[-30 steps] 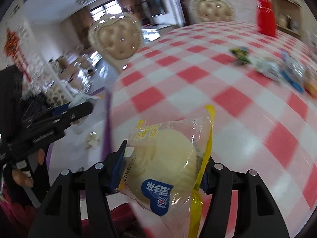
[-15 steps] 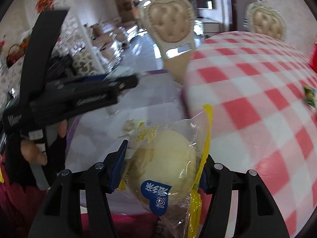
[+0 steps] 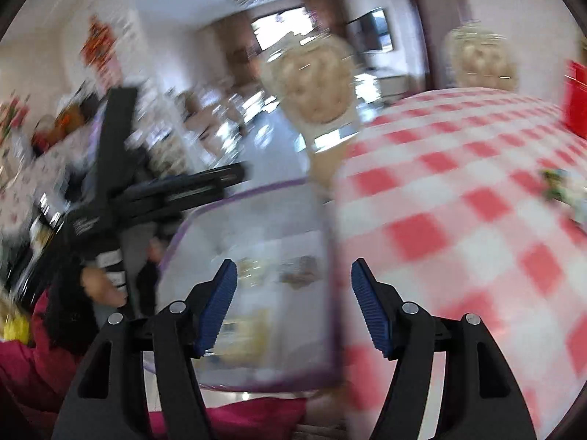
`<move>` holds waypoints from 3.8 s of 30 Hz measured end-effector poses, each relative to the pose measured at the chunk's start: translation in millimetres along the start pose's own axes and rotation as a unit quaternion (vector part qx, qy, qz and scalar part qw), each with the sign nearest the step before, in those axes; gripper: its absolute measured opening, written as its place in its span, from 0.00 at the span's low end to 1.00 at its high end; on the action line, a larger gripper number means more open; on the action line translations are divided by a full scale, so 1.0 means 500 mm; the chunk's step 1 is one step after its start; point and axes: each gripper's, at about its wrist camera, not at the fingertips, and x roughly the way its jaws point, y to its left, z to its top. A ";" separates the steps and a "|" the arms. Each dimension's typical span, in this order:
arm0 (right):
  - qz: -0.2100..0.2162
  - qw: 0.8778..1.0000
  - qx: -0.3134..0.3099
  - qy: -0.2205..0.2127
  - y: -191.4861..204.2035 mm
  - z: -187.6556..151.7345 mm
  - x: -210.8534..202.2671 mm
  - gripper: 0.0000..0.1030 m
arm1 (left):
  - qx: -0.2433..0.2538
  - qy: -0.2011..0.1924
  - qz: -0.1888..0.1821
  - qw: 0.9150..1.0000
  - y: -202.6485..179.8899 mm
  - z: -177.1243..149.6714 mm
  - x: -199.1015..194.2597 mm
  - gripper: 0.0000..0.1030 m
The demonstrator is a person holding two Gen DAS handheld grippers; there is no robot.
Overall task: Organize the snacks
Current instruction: 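Carry both snacks to the clear plastic bin and open both tools, then move both tools back over the remaining snacks, then grasp the pink-wrapped chocolate bar with the right tool while the left tool grasps the orange-striped bread loaf bag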
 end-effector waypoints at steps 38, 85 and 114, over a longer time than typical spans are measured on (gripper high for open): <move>-0.374 0.878 0.292 -0.062 -0.952 -0.004 -0.311 0.50 | -0.035 0.044 -0.312 0.948 -0.828 0.045 0.248 0.98; -0.473 0.822 0.314 0.043 -1.042 -0.065 -0.349 0.32 | 0.080 0.023 -0.338 0.937 -0.899 0.001 0.188 0.98; -0.379 0.848 0.344 -0.138 -0.883 -0.133 -0.479 0.25 | 0.288 0.031 -0.387 0.875 -1.127 -0.052 0.153 0.46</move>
